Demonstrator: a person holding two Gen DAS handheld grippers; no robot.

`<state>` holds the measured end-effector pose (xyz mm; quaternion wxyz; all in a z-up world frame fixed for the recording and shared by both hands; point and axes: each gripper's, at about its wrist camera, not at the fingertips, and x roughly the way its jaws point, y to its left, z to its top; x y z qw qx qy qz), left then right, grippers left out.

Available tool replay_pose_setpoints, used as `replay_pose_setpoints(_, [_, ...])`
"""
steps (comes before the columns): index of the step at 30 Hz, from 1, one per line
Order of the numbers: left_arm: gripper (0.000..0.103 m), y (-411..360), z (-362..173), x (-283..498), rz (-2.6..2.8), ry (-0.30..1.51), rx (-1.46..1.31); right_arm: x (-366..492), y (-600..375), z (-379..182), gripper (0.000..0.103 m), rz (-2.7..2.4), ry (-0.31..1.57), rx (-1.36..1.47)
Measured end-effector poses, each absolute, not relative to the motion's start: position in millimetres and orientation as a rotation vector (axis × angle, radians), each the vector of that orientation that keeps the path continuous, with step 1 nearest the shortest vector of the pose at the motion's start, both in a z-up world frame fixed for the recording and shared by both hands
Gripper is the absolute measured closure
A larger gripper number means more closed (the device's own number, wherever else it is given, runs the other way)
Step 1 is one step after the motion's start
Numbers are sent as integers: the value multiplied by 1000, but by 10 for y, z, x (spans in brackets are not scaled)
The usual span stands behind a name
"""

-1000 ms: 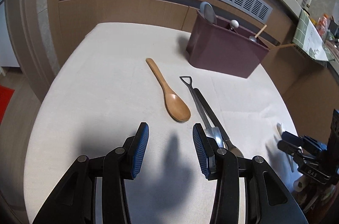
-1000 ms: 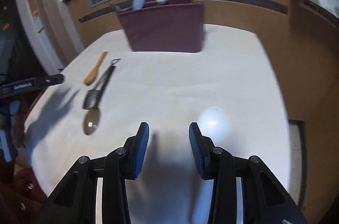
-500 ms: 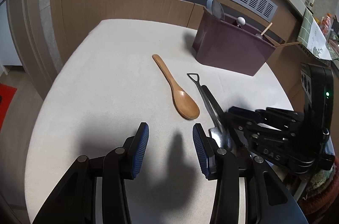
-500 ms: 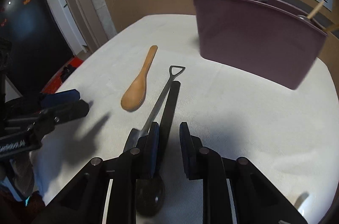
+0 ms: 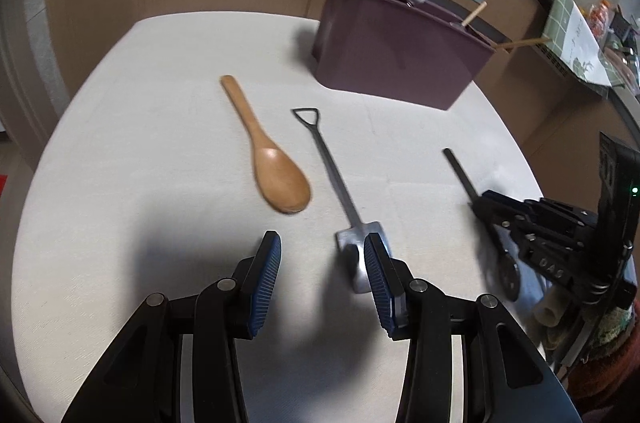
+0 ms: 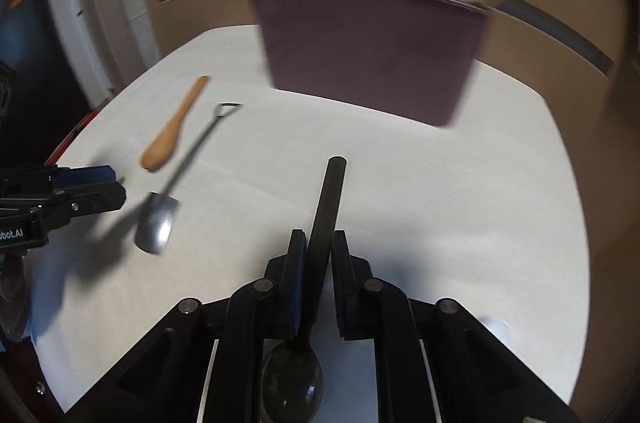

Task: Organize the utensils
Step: 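Grasp the metal shovel-shaped scoop with the left tool and lift it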

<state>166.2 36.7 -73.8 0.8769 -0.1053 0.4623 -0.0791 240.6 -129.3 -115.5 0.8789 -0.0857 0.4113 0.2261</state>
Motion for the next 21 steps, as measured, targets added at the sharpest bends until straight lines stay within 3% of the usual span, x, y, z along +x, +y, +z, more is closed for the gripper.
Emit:
replay_pose_setpoints(12, [63, -22, -794, 2098, -181, 988, -126, 2327, -1801, -1196, 86, 433, 873, -26])
replay_pose_setpoints(17, [79, 36, -816, 2256, -144, 984, -112, 2379, -1673, -1192, 85, 405, 856, -73])
replay_pose_setpoints(21, [87, 94, -829, 2240, -141, 978, -115, 2373, -1629, -1190, 72, 413, 861, -61])
